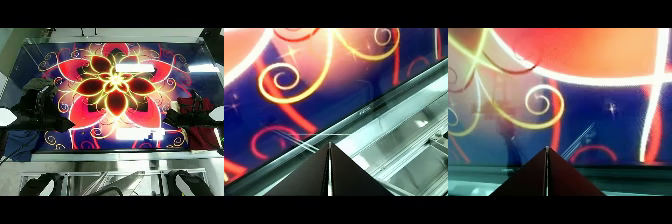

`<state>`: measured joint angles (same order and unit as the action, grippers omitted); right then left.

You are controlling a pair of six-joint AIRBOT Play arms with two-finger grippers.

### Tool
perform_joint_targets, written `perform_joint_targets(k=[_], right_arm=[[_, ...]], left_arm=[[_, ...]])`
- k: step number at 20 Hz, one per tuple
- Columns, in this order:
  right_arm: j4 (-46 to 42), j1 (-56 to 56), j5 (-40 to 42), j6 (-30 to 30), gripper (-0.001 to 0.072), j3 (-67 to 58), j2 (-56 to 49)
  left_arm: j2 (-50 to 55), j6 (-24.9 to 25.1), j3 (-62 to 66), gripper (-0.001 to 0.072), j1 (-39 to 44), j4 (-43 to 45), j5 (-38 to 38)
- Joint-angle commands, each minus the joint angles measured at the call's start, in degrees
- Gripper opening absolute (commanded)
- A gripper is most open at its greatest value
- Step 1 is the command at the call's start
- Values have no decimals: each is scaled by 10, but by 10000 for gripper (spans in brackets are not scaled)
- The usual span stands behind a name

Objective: Fold the shirts.

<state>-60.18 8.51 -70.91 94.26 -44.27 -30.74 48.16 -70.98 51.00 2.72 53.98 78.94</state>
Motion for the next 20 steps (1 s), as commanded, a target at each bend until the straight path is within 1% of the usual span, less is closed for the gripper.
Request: perform_joint_targets(k=[1,17,20], right_arm=[[0,0,0,0,21,0,1],[0,0,0,0,21,0,1],[0,0,6,0,21,0,0]], left_arm=[[0,0,1,16,0,0,0],[0,0,1,16,0,0,-1],[0,1,0,16,0,2,-79]])
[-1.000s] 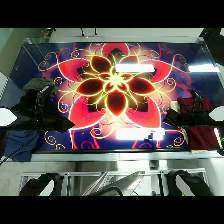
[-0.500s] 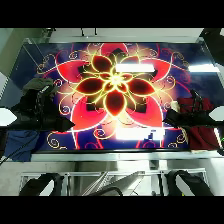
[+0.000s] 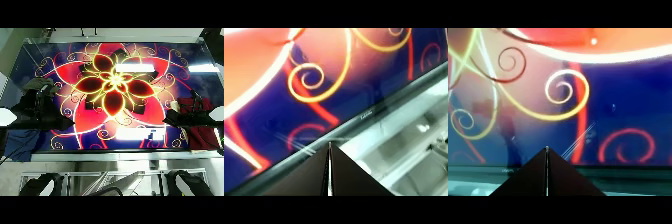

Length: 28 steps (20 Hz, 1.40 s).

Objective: Fold the shirts.

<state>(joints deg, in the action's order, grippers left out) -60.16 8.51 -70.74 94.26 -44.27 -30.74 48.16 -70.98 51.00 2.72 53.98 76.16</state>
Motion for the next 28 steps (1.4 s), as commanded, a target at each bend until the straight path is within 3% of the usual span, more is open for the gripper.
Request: perform_joint_targets(k=[1,2,6,7,8,9,10,11,12,13,15,17,20,25,26,27,28], right_arm=[[0,0,4,0,21,1,0],[0,0,4,0,21,1,0],[0,0,4,0,21,1,-4],[0,0,4,0,23,1,-3],[-1,0,4,0,29,1,-3],[-3,0,4,0,29,1,-3],[-5,0,4,0,31,1,-3],[-5,0,4,0,103,1,-4],[-5,0,5,0,318,1,-3],[-7,0,9,0,392,1,-4],[-7,0,18,0,391,1,-3],[-7,0,19,0,392,1,-3],[-7,0,18,0,393,1,-3],[-7,0,19,0,393,1,-4],[-7,0,19,0,393,1,-4],[-7,0,19,0,393,1,-3],[-7,0,19,0,393,1,-3]], left_arm=[[0,12,0,16,-1,11,-75],[2,37,3,16,-1,38,-110],[101,39,99,19,-2,226,-237],[139,39,136,129,-5,254,-254],[184,36,179,605,-13,266,-263],[228,21,220,699,-25,275,-263],[276,21,264,699,-39,275,-260],[321,21,303,699,-55,275,-260],[360,21,335,699,-68,275,-260],[400,22,365,699,-79,276,-260],[471,30,413,699,-96,279,-262],[536,25,461,699,-99,340,-250],[607,-21,516,699,-99,434,-209],[641,-27,500,696,-89,440,-178],[641,-28,496,582,-89,438,-172],[641,-28,501,256,-84,440,-156],[641,-26,512,19,-82,437,-134]])
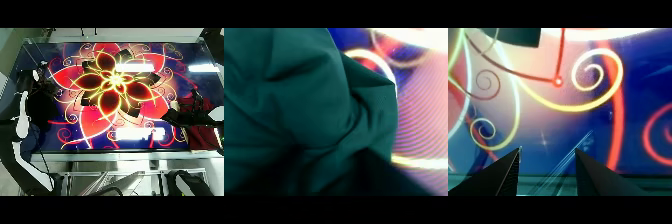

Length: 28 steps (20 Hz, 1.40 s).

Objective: Fold the shirts.

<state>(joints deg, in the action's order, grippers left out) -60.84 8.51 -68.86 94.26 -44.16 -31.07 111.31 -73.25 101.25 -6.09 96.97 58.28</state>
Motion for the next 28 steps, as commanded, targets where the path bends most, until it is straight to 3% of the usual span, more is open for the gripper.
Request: perform_joint_targets(k=[1,6,9,11,15,20,21,22,23,24,28], right_arm=[[0,0,0,0,392,0,0],[0,0,17,-27,386,0,0],[0,1,35,-48,386,0,0],[-19,1,35,-54,386,0,0],[-38,1,28,-60,387,0,4],[-34,0,4,-60,389,0,4],[-31,0,4,-60,397,0,4],[-20,0,4,-60,438,0,3],[-4,0,5,-60,570,0,3],[16,0,5,-64,649,0,3],[97,-1,-13,-144,646,2,-17]], left_arm=[[10,-5,30,15,12,-3,68],[-69,17,148,13,55,-269,78],[-161,25,168,14,105,-377,75],[-224,25,125,14,144,-398,93],[-297,23,-12,14,229,-397,201],[-303,23,-200,20,335,-395,146],[-296,23,-210,231,344,-395,134],[-290,20,-213,686,348,-395,132],[-285,11,-208,699,345,-395,138],[-283,5,-198,698,337,-394,149],[-293,-55,-169,698,269,-347,257]])
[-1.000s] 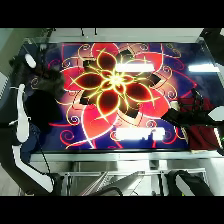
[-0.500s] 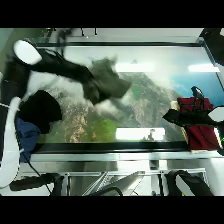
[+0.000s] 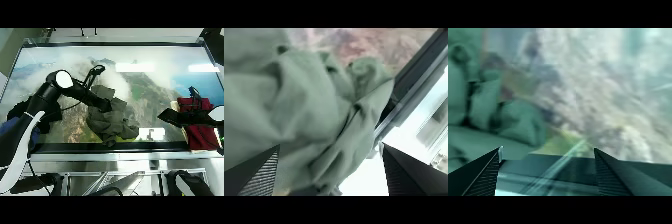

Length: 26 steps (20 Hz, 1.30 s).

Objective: Fold the shirts.

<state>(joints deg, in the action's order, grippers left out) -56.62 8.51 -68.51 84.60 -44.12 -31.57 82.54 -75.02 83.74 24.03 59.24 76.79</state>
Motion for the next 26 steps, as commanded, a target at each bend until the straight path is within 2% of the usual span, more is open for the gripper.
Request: perform_joint_targets(k=[1,3,6,8,11,14,18,19,20,21,22,23,24,25,26], right_arm=[[58,-1,-26,-59,647,6,-16],[62,-1,-20,-80,646,37,-21],[80,-1,3,-103,645,103,-27],[130,-2,24,-155,644,138,-45],[198,-12,41,-236,643,143,-98],[207,-59,76,-263,642,143,-156],[207,-122,132,-279,642,140,-221],[207,-135,143,-279,642,136,-235],[209,-146,147,-287,641,130,-246],[211,-156,147,-292,642,123,-255],[214,-164,147,-292,640,116,-261],[218,-169,147,-294,608,111,-262],[222,-171,147,-296,437,105,-262],[227,-171,144,-316,238,99,-261],[228,-170,142,-323,143,93,-260]], left_arm=[[-18,-39,-19,698,-50,40,88],[-52,-41,-102,698,-75,40,80],[-115,-40,-282,697,-81,16,18],[-149,-19,-398,697,-61,-49,-66],[-170,-8,-497,697,-2,-141,-210],[-157,-8,-522,697,84,-189,-293],[-97,-9,-469,696,158,-187,-352],[-80,-9,-450,675,158,-182,-353],[-65,-9,-430,569,155,-175,-350],[-50,-9,-412,529,149,-156,-337],[-40,-11,-399,528,142,-138,-318],[-32,-14,-388,527,136,-123,-299],[-29,-23,-381,510,128,-107,-286],[-30,-26,-380,273,120,-96,-281],[-31,-26,-381,96,113,-91,-278]])
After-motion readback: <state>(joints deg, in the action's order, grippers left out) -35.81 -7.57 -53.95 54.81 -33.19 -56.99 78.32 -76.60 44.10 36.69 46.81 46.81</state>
